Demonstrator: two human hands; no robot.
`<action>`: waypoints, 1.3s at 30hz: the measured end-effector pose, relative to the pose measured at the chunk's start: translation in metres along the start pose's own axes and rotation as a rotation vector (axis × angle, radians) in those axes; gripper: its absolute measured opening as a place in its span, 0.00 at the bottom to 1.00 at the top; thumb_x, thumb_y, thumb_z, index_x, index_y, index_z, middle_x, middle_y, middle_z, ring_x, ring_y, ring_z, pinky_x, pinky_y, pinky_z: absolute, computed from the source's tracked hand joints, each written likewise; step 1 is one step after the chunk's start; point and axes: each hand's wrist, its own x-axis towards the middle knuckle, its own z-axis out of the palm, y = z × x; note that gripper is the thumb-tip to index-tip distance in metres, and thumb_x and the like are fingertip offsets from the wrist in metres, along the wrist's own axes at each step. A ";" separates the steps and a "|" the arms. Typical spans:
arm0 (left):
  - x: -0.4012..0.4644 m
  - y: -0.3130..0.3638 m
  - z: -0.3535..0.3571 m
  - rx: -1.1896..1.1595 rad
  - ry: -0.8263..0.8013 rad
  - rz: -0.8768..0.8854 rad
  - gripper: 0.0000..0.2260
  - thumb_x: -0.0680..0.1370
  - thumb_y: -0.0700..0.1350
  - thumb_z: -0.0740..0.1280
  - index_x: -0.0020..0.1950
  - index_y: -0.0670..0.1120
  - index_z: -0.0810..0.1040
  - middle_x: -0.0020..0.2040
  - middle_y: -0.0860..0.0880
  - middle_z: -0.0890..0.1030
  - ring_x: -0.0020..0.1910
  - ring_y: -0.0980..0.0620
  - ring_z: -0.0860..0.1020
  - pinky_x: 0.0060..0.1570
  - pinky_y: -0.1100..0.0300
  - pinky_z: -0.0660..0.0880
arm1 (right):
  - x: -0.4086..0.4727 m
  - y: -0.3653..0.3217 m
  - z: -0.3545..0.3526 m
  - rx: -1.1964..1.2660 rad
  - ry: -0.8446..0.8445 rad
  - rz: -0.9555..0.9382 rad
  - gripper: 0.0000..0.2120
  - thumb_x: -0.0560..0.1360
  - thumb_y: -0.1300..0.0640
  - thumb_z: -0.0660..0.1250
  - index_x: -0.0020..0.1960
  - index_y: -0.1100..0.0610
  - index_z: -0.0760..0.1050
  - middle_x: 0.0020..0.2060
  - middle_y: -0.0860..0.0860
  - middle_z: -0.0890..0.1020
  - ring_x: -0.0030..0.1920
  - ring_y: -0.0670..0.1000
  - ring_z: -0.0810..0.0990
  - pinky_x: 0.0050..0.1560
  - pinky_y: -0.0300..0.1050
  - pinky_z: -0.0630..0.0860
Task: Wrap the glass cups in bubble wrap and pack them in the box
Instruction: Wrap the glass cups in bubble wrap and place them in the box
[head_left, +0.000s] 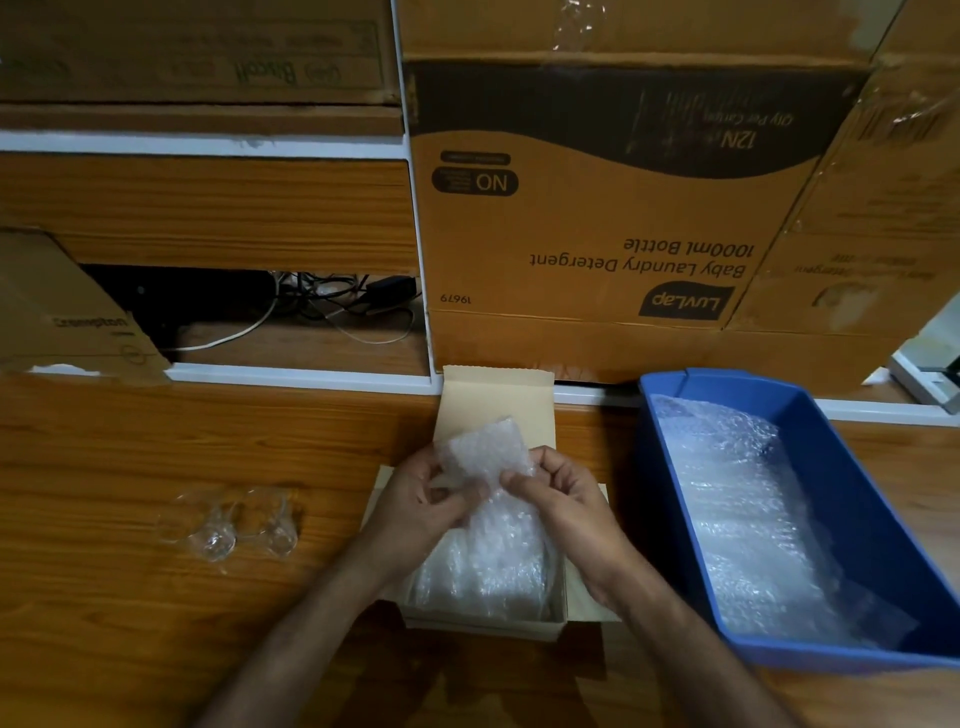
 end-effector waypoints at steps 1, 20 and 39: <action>0.001 -0.003 0.000 0.042 0.036 0.050 0.13 0.78 0.43 0.72 0.62 0.54 0.80 0.57 0.55 0.85 0.56 0.51 0.83 0.45 0.61 0.81 | 0.001 0.001 -0.002 -0.053 -0.024 -0.025 0.08 0.82 0.61 0.67 0.60 0.61 0.78 0.53 0.60 0.86 0.54 0.65 0.85 0.56 0.63 0.81; -0.011 -0.014 -0.058 -0.276 0.078 -0.125 0.20 0.79 0.41 0.71 0.69 0.55 0.77 0.65 0.48 0.81 0.57 0.49 0.84 0.47 0.53 0.84 | 0.019 0.018 0.044 -0.298 -0.072 -0.183 0.09 0.81 0.51 0.69 0.61 0.48 0.80 0.47 0.38 0.83 0.43 0.44 0.81 0.45 0.39 0.76; -0.026 -0.066 -0.136 -0.027 0.381 -0.006 0.07 0.77 0.34 0.73 0.49 0.46 0.83 0.48 0.51 0.86 0.45 0.51 0.85 0.41 0.52 0.84 | 0.047 0.073 0.144 -0.238 -0.041 -0.214 0.17 0.78 0.67 0.71 0.62 0.49 0.81 0.43 0.58 0.82 0.40 0.59 0.83 0.36 0.52 0.78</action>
